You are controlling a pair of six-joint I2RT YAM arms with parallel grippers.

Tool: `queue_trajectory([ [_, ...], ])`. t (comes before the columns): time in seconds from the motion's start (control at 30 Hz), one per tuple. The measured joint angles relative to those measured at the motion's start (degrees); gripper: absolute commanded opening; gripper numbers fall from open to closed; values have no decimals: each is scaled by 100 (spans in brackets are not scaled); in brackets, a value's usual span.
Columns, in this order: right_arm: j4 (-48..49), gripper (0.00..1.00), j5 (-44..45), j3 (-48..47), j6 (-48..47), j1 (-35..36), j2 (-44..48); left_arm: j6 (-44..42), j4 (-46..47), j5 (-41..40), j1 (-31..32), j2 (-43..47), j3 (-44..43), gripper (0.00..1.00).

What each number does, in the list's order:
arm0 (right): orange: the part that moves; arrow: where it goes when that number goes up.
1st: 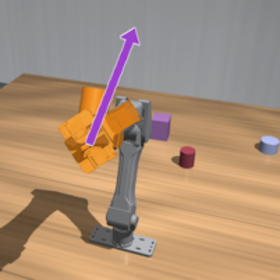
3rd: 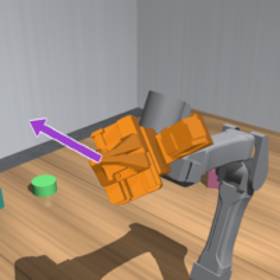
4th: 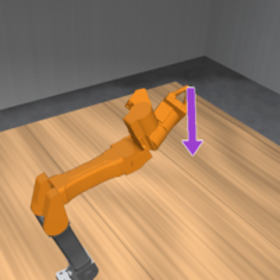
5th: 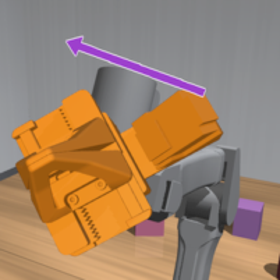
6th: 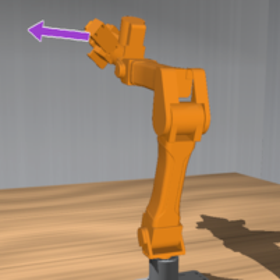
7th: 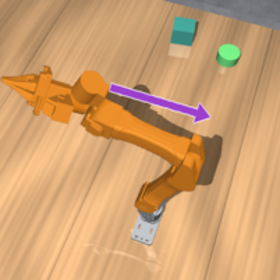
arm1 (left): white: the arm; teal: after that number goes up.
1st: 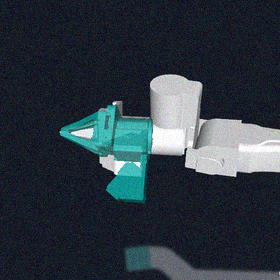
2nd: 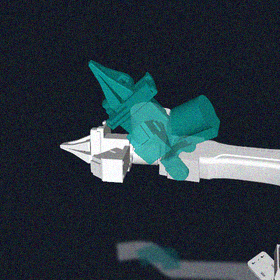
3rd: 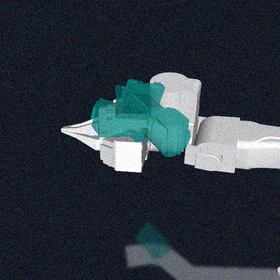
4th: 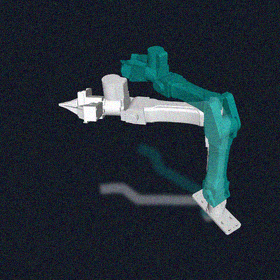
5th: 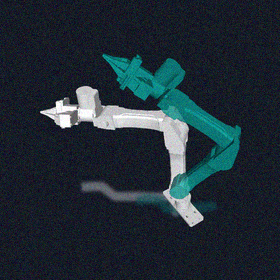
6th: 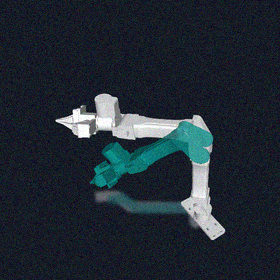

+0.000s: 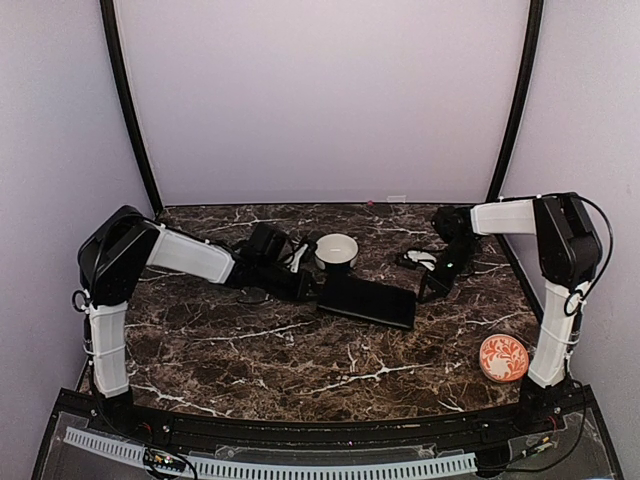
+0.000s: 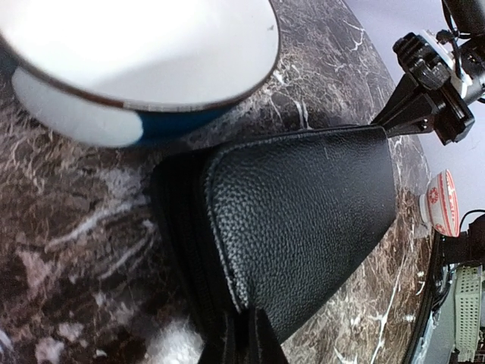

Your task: Sort the hair-cutting tools

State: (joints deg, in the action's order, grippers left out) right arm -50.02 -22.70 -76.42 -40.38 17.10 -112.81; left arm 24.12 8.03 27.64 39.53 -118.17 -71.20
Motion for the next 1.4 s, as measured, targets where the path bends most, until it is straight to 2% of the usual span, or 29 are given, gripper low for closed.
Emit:
queue_trajectory([
  [0.2,214,0,-66,0,146,358,0,431,262,-269,81,992,1300,0],
  [0.5,376,0,-229,-350,407,1471,-146,1342,-4,-876,210,3303,3429,0],
  [0.53,387,0,-225,-457,428,1633,-225,1443,-155,-1001,291,3550,3598,5],
  [0.6,374,0,-201,-603,446,1836,-374,1591,-485,-1176,494,3912,3783,22],
  [0.67,378,0,-184,-767,452,2004,-568,1617,-927,-1338,697,4159,3799,35],
  [0.73,374,0,-170,-866,455,2100,-723,1550,-1526,-1613,938,4315,3639,38],
  [0.87,345,0,-157,-927,472,2151,-752,595,-2365,-2258,1322,4186,2756,47],
  [1.03,339,0,-146,-927,507,2153,-752,-715,-2437,-2879,1510,3357,1517,53],
  [1.2,341,0,-146,-927,540,2153,-752,-1493,-2170,-2747,1484,2291,968,53],
  [1.4,339,0,-146,-927,562,2153,-752,-1757,-1528,-2387,1471,1351,671,50],
])
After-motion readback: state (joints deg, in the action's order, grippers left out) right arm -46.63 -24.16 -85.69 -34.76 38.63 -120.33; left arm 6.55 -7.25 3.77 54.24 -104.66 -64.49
